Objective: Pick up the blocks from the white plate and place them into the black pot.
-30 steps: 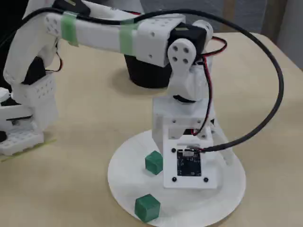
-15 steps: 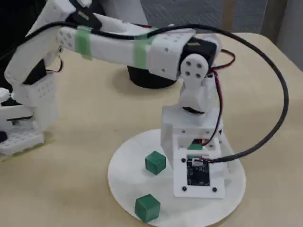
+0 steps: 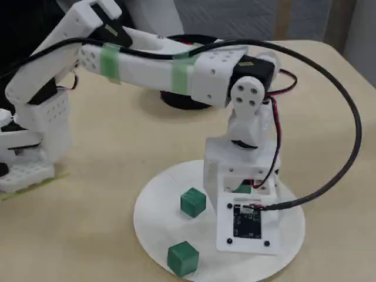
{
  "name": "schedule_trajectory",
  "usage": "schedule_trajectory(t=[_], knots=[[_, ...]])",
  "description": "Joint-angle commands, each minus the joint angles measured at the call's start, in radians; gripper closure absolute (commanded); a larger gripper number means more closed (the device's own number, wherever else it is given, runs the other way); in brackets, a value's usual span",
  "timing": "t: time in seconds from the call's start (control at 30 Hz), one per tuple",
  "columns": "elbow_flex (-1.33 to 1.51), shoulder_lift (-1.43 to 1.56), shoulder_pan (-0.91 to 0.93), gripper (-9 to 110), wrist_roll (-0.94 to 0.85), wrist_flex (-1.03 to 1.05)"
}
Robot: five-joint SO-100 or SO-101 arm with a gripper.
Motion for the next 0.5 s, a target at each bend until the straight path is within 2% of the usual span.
schedule_trajectory(t=[0.0,0.17,0.47], knots=[[-0.049,0.005,-0.003,81,0.020,0.003],[-0.081,0.008,-0.006,103,0.057,0.003],[-0.120,0.106,-0.031,104,0.077,0.012]])
